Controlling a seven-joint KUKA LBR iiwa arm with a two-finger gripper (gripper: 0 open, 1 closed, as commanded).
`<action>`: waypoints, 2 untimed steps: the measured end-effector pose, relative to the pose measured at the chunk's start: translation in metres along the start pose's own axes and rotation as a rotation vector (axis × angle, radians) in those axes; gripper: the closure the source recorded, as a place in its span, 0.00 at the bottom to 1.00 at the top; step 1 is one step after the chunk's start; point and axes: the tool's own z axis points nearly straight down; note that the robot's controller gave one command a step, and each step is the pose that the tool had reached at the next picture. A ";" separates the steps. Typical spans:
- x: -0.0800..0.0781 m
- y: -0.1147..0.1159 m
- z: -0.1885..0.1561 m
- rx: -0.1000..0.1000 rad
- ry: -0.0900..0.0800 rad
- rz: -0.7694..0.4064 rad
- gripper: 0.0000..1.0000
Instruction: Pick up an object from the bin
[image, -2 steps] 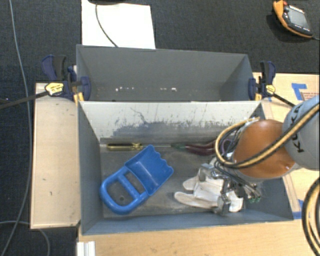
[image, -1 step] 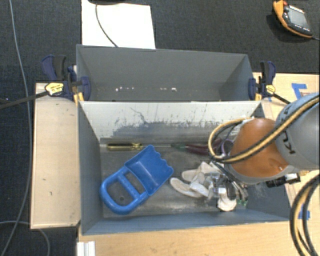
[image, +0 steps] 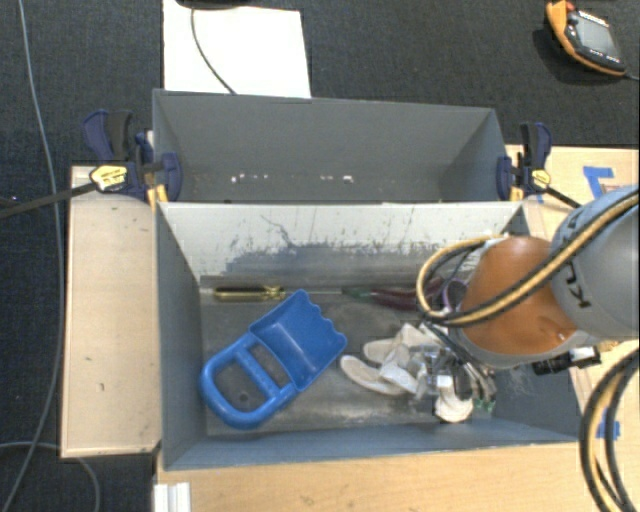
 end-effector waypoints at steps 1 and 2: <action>0.000 0.000 -0.007 0.000 -0.003 0.001 1.00; 0.003 0.000 -0.030 0.000 0.009 0.002 1.00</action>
Offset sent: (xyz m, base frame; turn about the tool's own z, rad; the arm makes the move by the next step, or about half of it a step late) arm 0.0000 -0.0001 0.1075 0.0008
